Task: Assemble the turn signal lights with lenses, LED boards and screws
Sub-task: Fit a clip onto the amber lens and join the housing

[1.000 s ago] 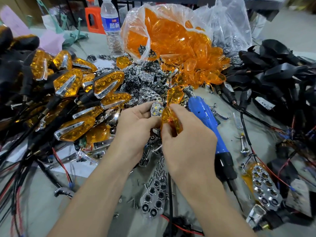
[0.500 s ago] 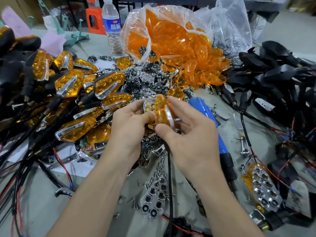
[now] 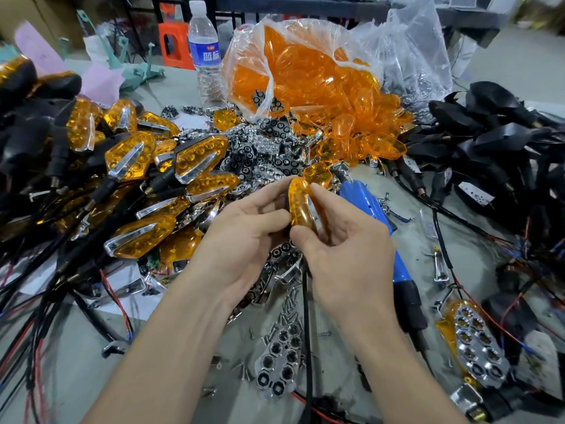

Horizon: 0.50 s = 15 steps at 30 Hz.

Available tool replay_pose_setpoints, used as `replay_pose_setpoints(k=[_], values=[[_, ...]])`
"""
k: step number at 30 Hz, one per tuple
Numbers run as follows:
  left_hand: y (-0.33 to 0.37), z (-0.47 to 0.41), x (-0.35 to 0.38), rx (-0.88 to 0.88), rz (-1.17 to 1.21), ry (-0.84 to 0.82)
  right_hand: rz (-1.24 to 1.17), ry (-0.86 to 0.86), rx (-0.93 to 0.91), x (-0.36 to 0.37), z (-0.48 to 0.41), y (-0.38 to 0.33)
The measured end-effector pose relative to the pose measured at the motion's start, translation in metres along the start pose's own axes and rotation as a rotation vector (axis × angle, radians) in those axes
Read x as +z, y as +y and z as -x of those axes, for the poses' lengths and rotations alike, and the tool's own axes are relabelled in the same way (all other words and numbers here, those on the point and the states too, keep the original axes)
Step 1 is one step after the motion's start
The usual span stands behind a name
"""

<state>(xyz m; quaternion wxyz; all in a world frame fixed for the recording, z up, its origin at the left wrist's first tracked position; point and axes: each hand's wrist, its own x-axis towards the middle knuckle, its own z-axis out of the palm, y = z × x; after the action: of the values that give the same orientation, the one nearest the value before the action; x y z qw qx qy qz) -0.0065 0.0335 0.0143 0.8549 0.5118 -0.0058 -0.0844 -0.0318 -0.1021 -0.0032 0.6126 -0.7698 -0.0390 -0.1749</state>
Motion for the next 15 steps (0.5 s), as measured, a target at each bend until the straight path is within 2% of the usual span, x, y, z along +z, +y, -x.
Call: replay_pose_setpoints(k=[12,15], values=[[-0.008,0.004,-0.002,0.212,-0.139,0.098,-0.073,-0.037,0.019,-0.005,-0.005,-0.001],[-0.008,0.005,0.005,0.208,-0.121,0.102,0.023,-0.031,-0.02,-0.002,0.002,-0.005]])
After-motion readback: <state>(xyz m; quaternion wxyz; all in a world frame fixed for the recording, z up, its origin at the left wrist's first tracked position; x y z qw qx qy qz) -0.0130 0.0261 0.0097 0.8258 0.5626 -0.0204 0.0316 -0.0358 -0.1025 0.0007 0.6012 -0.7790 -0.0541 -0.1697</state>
